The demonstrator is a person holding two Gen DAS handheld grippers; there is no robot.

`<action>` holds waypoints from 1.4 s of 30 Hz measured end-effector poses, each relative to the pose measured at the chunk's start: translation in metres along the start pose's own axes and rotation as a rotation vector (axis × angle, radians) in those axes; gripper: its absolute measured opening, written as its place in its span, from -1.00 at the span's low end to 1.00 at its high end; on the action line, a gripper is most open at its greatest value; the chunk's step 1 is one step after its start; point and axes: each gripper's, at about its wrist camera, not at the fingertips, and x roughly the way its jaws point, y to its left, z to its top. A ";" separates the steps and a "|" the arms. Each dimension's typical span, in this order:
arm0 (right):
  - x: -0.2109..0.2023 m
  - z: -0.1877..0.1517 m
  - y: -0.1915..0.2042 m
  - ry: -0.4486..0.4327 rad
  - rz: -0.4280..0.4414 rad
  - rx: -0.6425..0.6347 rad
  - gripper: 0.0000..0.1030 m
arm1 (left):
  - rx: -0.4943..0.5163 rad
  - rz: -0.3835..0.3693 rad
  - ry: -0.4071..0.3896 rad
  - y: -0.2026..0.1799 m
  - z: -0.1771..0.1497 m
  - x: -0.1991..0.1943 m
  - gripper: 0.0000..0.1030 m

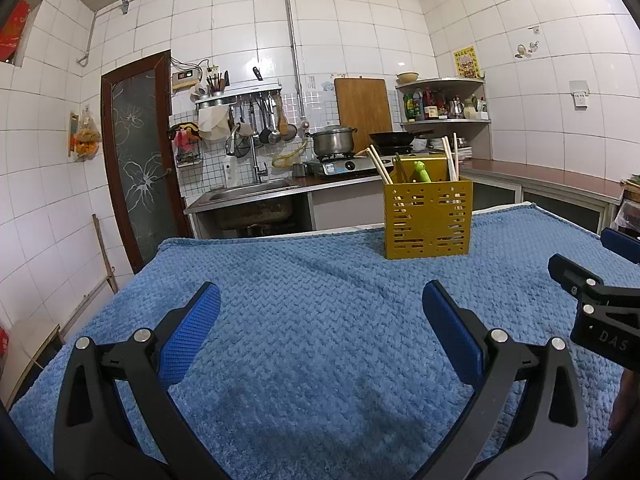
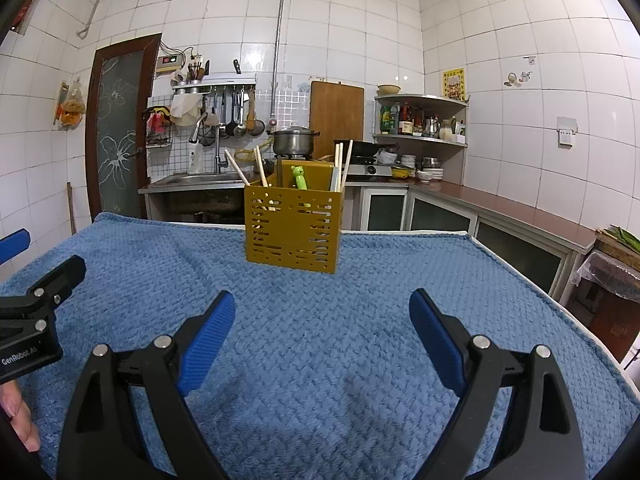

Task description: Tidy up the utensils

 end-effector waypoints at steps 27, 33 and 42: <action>-0.003 0.000 -0.003 -0.021 -0.009 0.012 0.69 | -0.004 0.004 -0.008 0.005 0.003 -0.001 0.90; -0.003 0.000 -0.003 -0.021 -0.009 0.012 0.69 | -0.005 0.004 -0.007 0.005 0.003 -0.002 0.90; -0.003 0.000 -0.004 -0.022 -0.009 0.011 0.69 | -0.006 0.004 -0.005 0.007 0.003 -0.002 0.90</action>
